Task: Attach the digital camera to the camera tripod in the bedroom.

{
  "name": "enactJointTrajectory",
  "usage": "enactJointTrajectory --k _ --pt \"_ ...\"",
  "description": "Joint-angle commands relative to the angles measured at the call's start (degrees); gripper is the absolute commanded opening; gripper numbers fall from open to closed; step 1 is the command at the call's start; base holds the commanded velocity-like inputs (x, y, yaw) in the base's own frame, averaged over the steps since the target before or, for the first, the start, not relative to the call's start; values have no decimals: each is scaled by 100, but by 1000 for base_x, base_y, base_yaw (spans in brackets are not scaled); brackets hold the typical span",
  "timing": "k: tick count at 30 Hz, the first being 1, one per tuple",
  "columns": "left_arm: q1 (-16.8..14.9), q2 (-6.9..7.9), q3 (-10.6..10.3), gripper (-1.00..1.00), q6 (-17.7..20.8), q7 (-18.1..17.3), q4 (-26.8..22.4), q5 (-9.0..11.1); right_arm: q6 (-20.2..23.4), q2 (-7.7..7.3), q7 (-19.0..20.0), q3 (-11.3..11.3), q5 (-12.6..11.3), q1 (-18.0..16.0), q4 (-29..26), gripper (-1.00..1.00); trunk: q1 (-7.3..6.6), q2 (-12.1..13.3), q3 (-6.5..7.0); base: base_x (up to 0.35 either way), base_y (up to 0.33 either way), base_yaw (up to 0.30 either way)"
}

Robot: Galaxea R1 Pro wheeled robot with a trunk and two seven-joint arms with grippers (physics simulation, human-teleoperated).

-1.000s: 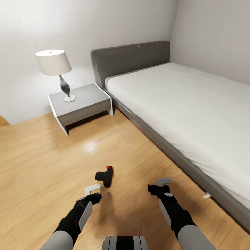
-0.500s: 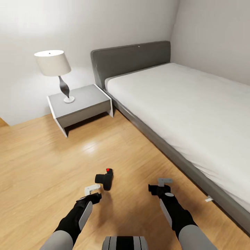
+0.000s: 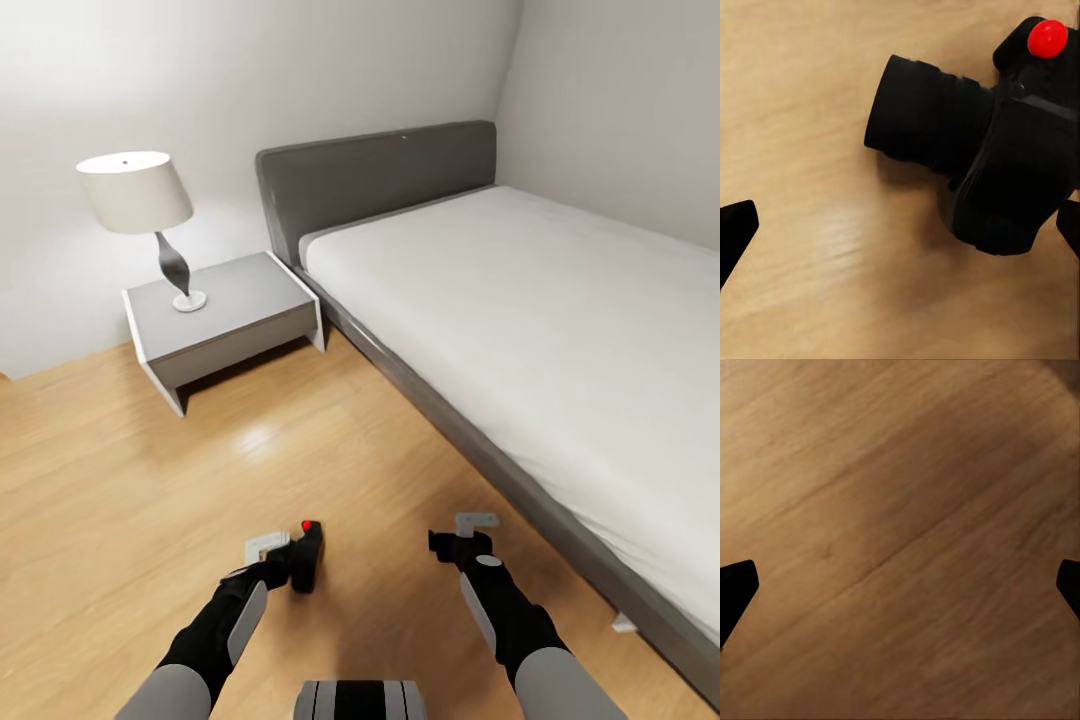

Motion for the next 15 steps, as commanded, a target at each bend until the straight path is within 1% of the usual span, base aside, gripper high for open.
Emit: enactJointTrajectory --k 1,6,15 --pt "2 -2 9 100 23 26 -9 61 37 6 6 -21 56 -1 -10 100 1 -2 -4 103 0 0" --pt "-1 -3 9 100 22 26 -6 63 36 5 24 -21 63 -1 -1 100 1 -2 -4 55 0 0" --pt "3 -4 1 100 22 8 10 57 36 5 42 -20 81 -1 9 100 1 -2 -4 11 0 0"
